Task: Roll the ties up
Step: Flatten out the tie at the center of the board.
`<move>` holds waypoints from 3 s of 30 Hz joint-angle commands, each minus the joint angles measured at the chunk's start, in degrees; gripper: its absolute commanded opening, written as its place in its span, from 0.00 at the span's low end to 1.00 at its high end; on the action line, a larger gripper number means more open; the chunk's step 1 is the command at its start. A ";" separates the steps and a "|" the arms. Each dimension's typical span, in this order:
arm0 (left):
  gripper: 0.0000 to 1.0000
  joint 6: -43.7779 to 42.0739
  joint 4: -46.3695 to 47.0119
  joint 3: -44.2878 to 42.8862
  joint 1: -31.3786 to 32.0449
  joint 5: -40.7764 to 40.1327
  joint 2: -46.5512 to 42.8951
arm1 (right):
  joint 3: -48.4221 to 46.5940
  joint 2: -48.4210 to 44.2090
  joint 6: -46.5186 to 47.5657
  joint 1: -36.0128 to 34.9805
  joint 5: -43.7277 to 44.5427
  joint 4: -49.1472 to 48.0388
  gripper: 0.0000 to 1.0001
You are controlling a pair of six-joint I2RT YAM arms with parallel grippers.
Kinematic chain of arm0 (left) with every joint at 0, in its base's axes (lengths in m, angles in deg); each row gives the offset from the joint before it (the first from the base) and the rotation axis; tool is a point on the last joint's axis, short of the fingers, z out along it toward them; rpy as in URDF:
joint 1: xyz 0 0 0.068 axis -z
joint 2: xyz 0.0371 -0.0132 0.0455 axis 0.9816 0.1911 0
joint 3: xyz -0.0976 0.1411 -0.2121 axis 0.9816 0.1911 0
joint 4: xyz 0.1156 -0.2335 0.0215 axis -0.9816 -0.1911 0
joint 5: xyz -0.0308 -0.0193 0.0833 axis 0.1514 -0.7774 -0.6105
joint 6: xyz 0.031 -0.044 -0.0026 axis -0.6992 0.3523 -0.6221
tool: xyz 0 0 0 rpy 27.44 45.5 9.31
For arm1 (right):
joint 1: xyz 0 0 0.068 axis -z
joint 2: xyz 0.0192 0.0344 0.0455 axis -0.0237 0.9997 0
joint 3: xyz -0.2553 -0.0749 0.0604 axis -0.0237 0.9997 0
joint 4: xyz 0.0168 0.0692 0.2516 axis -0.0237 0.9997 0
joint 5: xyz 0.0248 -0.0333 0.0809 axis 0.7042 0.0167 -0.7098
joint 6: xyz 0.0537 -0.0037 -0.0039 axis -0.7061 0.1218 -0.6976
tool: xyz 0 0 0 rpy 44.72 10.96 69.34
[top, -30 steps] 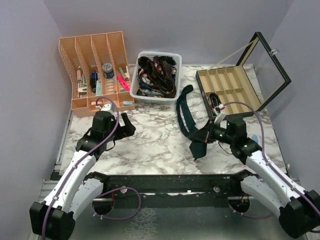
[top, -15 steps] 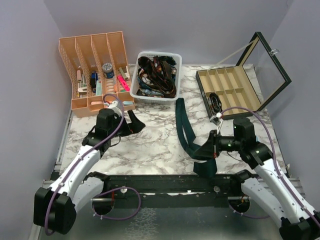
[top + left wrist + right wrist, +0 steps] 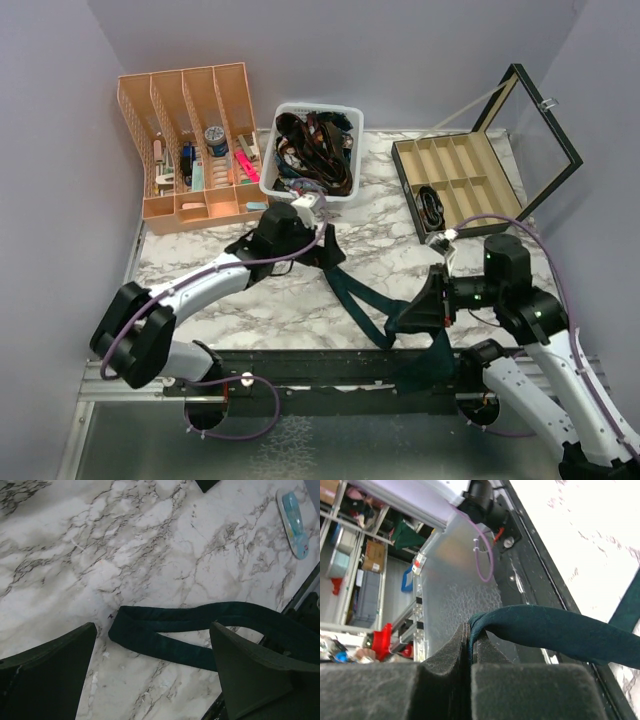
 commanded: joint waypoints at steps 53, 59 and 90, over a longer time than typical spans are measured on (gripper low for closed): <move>0.00 6.71 -17.69 5.15 -6.20 -9.07 -15.91 | 1.46 18.07 0.11 -0.13 14.78 -5.65 0.01; 0.00 15.44 -39.85 -0.85 -7.13 -13.62 -32.42 | 0.85 22.17 0.65 -0.13 4.41 -7.60 0.01; 0.00 20.37 -27.29 6.95 -13.11 -38.33 -21.25 | -7.34 37.28 -5.44 -0.78 74.18 10.80 0.81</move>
